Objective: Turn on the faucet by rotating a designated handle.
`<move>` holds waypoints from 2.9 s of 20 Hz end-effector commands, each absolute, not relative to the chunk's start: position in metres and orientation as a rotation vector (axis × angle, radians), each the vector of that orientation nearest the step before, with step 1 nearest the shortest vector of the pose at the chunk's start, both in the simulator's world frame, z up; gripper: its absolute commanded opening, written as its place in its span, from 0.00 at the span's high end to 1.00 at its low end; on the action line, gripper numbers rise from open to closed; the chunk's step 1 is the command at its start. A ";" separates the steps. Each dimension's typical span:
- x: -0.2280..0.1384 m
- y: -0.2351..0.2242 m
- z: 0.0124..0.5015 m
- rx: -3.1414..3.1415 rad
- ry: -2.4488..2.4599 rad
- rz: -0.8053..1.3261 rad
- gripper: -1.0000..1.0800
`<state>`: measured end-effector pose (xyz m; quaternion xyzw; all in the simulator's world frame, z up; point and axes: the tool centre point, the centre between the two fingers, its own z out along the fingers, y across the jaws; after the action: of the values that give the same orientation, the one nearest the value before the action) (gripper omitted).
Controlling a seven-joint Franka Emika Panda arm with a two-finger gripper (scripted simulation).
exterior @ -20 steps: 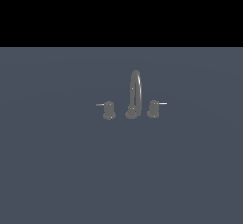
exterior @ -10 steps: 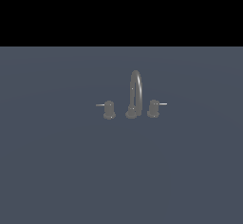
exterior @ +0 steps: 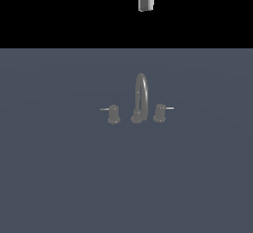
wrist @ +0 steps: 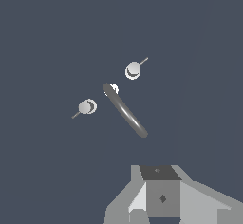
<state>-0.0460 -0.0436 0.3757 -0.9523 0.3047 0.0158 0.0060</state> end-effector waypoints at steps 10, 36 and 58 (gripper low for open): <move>0.028 -0.084 0.288 -2.800 1.405 0.035 1.00; 0.097 -0.164 0.073 -2.302 2.138 0.002 1.00; 0.076 -0.180 0.063 -2.278 2.153 -0.010 1.00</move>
<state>0.0761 -0.1798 0.0630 -0.7269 0.6867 -0.0037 0.0036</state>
